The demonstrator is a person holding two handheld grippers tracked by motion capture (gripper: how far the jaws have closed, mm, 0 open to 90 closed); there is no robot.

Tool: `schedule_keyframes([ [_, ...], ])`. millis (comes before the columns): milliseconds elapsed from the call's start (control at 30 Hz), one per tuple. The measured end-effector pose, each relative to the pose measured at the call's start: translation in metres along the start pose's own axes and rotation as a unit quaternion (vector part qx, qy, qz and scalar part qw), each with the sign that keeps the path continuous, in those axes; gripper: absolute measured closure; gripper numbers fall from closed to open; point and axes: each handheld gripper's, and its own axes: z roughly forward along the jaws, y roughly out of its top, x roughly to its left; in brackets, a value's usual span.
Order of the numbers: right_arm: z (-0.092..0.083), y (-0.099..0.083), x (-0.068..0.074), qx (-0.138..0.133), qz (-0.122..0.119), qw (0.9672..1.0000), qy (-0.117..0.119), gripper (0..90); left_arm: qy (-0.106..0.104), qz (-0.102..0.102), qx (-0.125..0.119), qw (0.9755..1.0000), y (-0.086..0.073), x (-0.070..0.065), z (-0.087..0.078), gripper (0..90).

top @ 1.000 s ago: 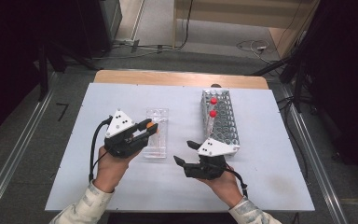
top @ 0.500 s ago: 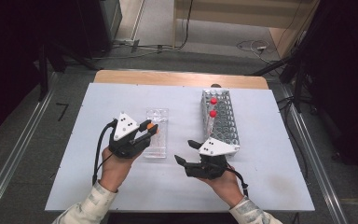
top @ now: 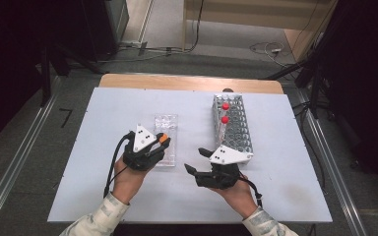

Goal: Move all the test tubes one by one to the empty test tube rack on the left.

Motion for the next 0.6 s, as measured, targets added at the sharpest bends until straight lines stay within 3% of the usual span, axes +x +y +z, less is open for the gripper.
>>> schedule_keyframes([
  [400, -0.002, 0.000, -0.002, -0.003, 0.001, 1.0000, -0.006, 30.7, -0.015, -0.023, -0.006, 0.9996, 0.001, 0.004, -0.003, 60.4],
  [600, -0.008, 0.001, -0.014, -0.012, 0.009, 0.9995, -0.027, 30.6, -0.016, -0.049, -0.019, 0.9985, 0.002, 0.006, -0.004, 38.2],
])
